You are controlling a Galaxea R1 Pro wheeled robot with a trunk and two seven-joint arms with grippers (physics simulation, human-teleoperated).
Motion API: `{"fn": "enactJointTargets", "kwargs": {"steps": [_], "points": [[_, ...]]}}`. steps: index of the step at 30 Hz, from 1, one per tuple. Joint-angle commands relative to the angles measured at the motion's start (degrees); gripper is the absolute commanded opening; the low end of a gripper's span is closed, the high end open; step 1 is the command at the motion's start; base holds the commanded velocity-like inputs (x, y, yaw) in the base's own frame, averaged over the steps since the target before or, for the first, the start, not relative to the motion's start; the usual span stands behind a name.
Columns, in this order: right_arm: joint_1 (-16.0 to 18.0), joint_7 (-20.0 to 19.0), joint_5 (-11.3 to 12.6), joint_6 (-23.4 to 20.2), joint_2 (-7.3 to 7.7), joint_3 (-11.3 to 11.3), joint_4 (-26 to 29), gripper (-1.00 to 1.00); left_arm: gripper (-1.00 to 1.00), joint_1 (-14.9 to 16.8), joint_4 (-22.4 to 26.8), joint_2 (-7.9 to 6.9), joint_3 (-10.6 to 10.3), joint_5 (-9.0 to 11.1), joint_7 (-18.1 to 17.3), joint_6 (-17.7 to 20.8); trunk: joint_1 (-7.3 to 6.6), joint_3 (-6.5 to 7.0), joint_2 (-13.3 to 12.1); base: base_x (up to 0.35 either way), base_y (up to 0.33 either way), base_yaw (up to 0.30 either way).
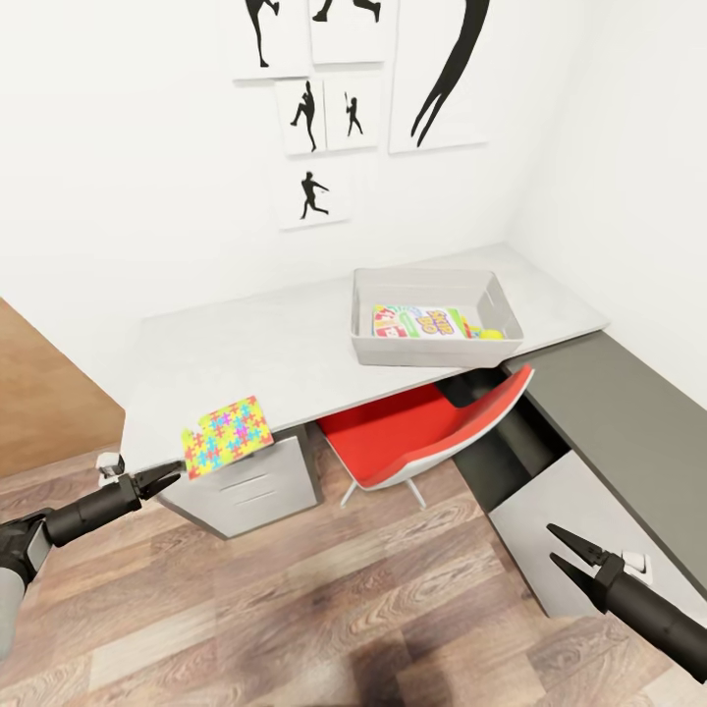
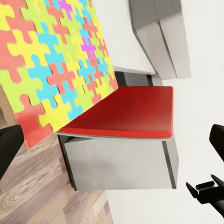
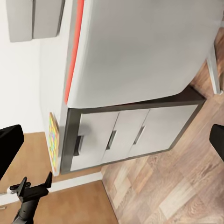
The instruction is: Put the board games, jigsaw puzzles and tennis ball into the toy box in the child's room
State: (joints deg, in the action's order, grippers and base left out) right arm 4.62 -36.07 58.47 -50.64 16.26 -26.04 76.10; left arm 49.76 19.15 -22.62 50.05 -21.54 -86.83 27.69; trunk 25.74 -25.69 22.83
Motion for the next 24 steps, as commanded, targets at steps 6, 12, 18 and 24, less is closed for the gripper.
{"fn": "enactJointTargets", "kwargs": {"steps": [6, 12, 18, 24], "points": [[0.0, -0.1, 0.0, -0.3, 0.0, -0.1, 0.0, 1.0, 1.0, 0.1, 0.0, 0.03, 0.5, -0.6, -0.4, 0.6, 0.05, -0.08, 0.1, 0.099, 0.061, 0.0], [0.0, -0.1, 0.0, -0.3, 0.0, -0.1, -0.1, 1.0, 1.0, 0.0, 0.0, 0.0, 0.5, -0.6, -0.4, 0.6, 0.05, -0.08, 0.1, 0.026, 0.016, 0.0], [0.0, -0.1, 0.0, -0.3, 0.0, -0.1, -0.1, 1.0, 1.0, 0.0, 0.0, 0.02, 0.5, -0.6, -0.4, 0.6, 0.05, -0.08, 0.1, 0.006, 0.003, 0.0], [0.0, -0.1, 0.0, -0.3, 0.0, -0.1, -0.1, 1.0, 1.0, 0.0, 0.0, 0.03, 0.5, -0.6, -0.4, 0.6, 0.05, -0.08, 0.1, 0.001, 0.001, 0.0]]}}
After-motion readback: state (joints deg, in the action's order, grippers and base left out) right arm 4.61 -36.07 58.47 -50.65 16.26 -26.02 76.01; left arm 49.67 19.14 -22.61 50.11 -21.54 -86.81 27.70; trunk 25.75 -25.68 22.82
